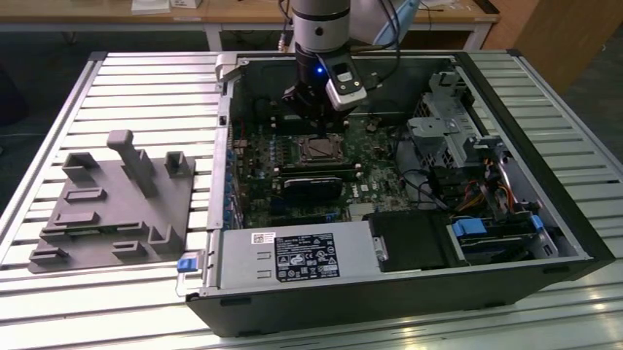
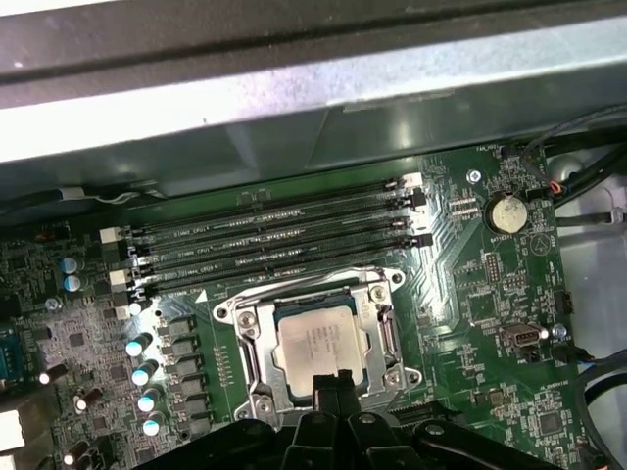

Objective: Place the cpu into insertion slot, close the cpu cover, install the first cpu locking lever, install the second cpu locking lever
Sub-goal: 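Install the second cpu locking lever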

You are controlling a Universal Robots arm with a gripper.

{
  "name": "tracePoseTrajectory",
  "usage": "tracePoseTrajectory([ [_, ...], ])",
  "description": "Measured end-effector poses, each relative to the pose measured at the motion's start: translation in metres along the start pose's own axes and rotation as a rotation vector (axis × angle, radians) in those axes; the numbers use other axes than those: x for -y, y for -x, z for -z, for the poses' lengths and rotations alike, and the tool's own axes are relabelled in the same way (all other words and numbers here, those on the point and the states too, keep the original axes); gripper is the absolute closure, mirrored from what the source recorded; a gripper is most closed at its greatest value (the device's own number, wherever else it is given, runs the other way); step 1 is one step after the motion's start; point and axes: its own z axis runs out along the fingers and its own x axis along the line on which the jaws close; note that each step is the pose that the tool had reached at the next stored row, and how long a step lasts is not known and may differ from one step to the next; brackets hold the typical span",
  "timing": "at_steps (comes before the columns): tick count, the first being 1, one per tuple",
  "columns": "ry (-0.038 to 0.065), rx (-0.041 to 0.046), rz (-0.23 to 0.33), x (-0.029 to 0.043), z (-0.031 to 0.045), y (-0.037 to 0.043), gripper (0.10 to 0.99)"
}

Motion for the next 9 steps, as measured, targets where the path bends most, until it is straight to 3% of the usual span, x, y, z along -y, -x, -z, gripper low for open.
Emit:
tracePoseTrajectory([
  [9, 0.0, 0.0, 0.0, 0.0062, -0.0002, 0.0013, 0.98],
])
